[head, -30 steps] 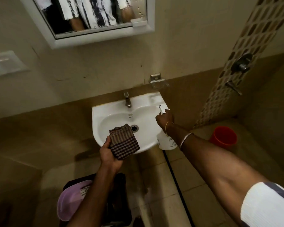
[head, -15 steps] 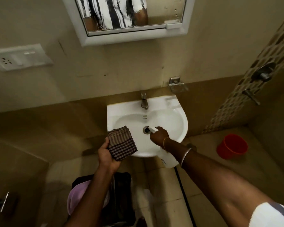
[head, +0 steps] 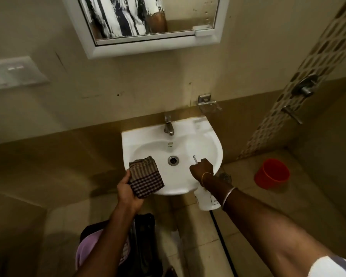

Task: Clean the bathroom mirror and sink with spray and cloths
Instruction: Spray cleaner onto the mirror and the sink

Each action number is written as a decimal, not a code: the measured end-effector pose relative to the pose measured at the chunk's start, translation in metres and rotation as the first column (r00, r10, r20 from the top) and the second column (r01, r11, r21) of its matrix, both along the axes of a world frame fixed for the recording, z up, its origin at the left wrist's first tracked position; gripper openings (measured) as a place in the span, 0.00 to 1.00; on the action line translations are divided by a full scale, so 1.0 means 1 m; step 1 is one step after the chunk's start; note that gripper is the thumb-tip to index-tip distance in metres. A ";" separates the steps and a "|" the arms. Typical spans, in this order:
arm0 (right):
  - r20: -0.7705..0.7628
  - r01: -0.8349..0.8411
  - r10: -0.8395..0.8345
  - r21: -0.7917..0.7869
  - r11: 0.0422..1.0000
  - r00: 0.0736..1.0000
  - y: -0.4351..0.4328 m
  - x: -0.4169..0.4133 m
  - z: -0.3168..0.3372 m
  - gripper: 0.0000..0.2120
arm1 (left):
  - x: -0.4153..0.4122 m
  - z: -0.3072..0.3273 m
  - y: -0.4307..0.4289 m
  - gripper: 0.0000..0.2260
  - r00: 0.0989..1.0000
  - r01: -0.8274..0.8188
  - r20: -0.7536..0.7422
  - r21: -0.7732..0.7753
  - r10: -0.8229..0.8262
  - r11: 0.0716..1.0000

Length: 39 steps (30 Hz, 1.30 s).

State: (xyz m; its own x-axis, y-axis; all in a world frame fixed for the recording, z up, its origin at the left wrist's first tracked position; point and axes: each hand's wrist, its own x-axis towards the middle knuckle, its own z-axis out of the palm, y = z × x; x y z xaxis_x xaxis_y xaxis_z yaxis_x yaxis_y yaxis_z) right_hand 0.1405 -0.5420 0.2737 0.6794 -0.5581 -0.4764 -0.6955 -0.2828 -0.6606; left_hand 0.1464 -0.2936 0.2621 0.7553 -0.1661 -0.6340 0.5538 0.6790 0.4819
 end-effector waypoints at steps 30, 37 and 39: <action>0.213 -0.138 0.128 0.032 0.990 0.969 0.060 0.005 0.015 0.09 | 0.001 0.023 -0.005 0.22 1.000 0.016 0.009 0.021 -0.016 1.000; 0.345 -0.053 0.016 0.099 0.994 0.938 0.047 0.025 0.044 0.07 | 0.016 0.047 -0.020 0.20 0.999 0.034 0.035 0.015 -0.035 0.999; 0.380 -0.026 -0.020 0.117 0.993 0.925 0.039 0.030 0.052 0.09 | 0.024 0.052 -0.028 0.21 0.998 0.050 0.035 0.003 -0.050 0.999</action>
